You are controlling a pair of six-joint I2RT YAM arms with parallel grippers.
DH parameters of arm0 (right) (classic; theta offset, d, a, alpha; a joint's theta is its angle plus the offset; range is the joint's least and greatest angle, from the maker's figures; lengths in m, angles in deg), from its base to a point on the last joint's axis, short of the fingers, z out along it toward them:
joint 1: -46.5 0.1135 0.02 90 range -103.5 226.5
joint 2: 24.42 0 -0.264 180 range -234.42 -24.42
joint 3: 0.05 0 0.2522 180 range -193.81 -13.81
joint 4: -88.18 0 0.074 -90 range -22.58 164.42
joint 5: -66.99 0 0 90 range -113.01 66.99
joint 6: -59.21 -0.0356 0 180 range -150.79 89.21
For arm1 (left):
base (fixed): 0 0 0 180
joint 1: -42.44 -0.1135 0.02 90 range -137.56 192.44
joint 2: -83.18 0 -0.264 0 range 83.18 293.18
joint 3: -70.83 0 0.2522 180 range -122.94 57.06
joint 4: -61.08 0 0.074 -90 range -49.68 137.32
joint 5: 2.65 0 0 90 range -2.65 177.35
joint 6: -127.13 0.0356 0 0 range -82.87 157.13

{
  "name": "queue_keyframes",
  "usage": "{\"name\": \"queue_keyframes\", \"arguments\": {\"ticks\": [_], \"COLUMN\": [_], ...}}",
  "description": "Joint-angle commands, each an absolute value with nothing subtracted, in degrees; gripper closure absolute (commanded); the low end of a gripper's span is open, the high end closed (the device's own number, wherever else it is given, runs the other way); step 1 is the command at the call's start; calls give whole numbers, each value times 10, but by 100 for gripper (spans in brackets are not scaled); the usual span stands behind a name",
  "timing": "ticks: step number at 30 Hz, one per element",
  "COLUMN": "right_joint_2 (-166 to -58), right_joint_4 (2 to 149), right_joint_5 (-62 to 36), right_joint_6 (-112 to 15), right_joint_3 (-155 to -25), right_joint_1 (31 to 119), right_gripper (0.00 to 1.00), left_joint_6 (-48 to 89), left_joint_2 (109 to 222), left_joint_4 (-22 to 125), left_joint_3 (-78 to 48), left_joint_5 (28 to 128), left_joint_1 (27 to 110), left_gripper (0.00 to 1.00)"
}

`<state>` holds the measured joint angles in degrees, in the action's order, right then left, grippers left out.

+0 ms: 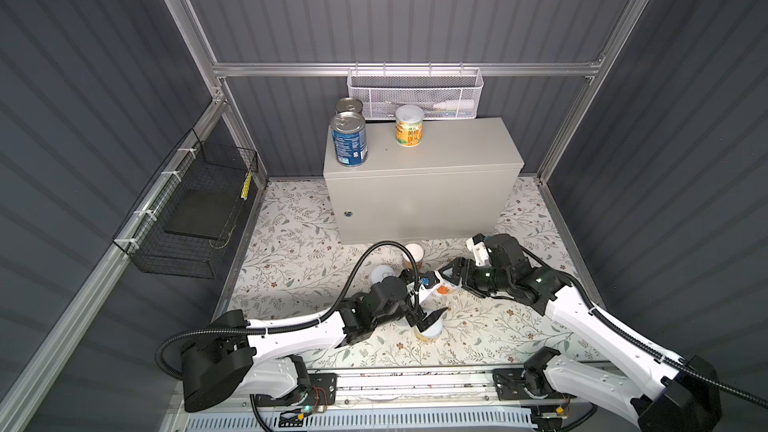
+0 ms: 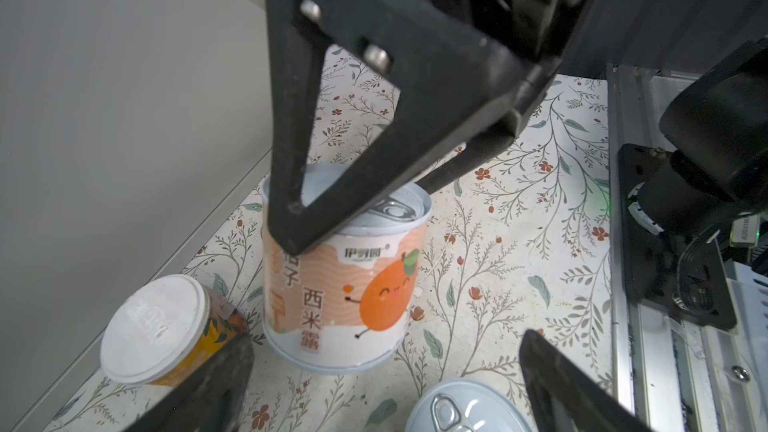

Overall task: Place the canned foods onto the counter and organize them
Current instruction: 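Close the left gripper on the salmon can held by the right gripper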

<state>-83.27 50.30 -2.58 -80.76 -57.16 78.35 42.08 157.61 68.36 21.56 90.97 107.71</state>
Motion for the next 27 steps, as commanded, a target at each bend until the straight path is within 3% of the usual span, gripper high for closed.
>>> {"name": "queue_keyframes", "arguments": {"ticks": [1, 12, 27], "right_joint_2": [-813, -780, -777], "right_joint_4": [557, 563, 589], "right_joint_5": [-4, -6, -17], "right_joint_6": [-823, -840, -864], "right_joint_3": [-563, -533, -519], "right_joint_1": [782, 787, 825], "right_gripper": [27, 29, 29], "left_joint_6": [417, 409, 414], "left_joint_2": [1593, 1633, 1673], "left_joint_4": [719, 776, 784], "left_joint_3": [205, 205, 187], "left_joint_5": [924, 970, 954], "left_joint_1": [1076, 1077, 1077], "left_gripper": [0, 0, 0]}}
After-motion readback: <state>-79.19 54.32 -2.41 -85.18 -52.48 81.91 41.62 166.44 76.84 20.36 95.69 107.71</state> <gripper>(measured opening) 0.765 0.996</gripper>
